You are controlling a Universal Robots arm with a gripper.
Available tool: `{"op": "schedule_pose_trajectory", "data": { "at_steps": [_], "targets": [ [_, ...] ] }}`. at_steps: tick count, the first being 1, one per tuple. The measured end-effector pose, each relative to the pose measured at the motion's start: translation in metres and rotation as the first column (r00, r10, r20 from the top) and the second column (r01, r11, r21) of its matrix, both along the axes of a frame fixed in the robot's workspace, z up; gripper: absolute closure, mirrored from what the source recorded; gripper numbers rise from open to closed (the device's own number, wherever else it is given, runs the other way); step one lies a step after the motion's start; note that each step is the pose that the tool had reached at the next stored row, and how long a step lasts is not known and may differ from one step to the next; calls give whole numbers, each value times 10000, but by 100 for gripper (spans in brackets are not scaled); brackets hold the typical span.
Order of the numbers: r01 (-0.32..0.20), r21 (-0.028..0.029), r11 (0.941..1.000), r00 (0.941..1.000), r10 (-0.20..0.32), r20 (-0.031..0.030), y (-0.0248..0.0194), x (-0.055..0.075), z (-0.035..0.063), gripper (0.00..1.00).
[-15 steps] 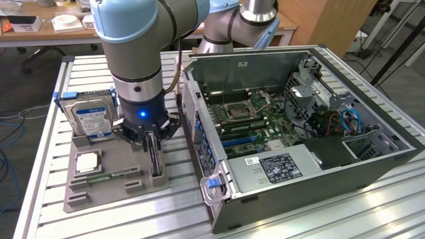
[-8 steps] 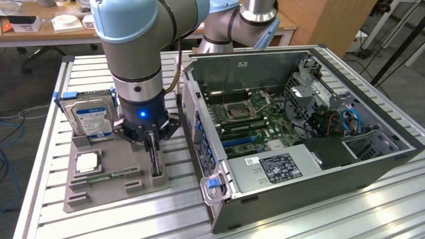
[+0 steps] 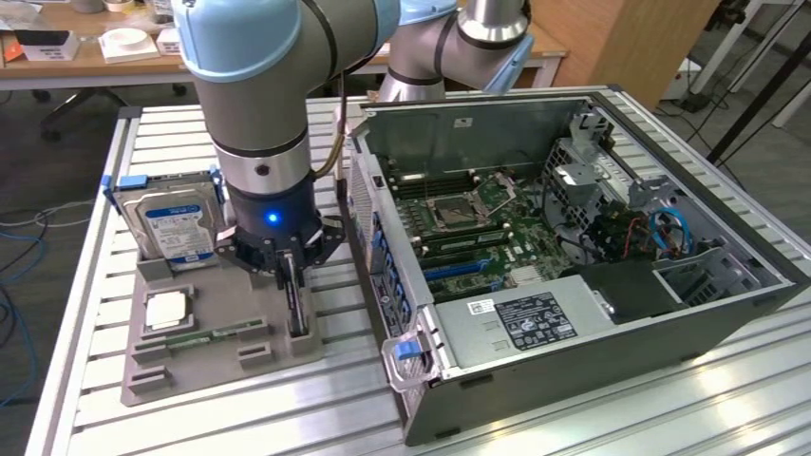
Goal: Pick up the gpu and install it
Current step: 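Pick up the gpu and move the gpu toward the slot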
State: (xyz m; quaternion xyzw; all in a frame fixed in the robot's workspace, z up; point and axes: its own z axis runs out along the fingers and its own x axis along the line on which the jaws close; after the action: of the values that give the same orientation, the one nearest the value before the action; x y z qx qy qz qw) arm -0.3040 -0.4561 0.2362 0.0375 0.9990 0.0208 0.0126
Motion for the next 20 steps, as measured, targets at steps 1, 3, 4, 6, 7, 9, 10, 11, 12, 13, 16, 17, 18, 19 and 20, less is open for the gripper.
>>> {"op": "schedule_pose_trajectory", "data": {
  "at_steps": [1, 3, 4, 6, 7, 9, 10, 11, 12, 13, 16, 17, 18, 19, 20],
  "targets": [
    [-1, 0, 10000, 10000, 1, 0, 0, 0, 0, 73],
    [0, 0, 10000, 10000, 0, 1, 0, 0, 0, 73],
    [0, 0, 10000, 10000, 0, 1, 0, 0, 0, 73],
    [0, 1, 10000, 10000, 0, 0, 0, 0, 0, 73],
    [0, 1, 10000, 10000, 0, 0, 0, 0, 0, 73],
    [-1, 0, 10000, 10000, 1, 0, 0, 0, 0, 73],
    [0, 0, 10000, 10000, 0, 0, 0, 0, 0, 73],
    [-1, 0, 10000, 10000, 1, 0, 0, 0, 0, 74],
    [-1, 0, 10000, 10000, 1, 0, 0, 0, 0, 74],
    [0, 0, 10000, 10000, 0, 0, 0, 0, 0, 74],
    [0, 2, 10000, 10000, 0, 3, 0, 1, 1, 74],
    [0, 1, 10000, 10000, 0, 1, 0, 0, 6, 74],
    [0, 0, 10000, 10000, 0, 0, 0, 0, 10, 74],
    [0, -1, 10000, 10000, 0, -1, 0, 0, 16, 74],
    [0, -1, 10000, 10000, 0, -1, 0, 0, 23, 74]
  ]
}}
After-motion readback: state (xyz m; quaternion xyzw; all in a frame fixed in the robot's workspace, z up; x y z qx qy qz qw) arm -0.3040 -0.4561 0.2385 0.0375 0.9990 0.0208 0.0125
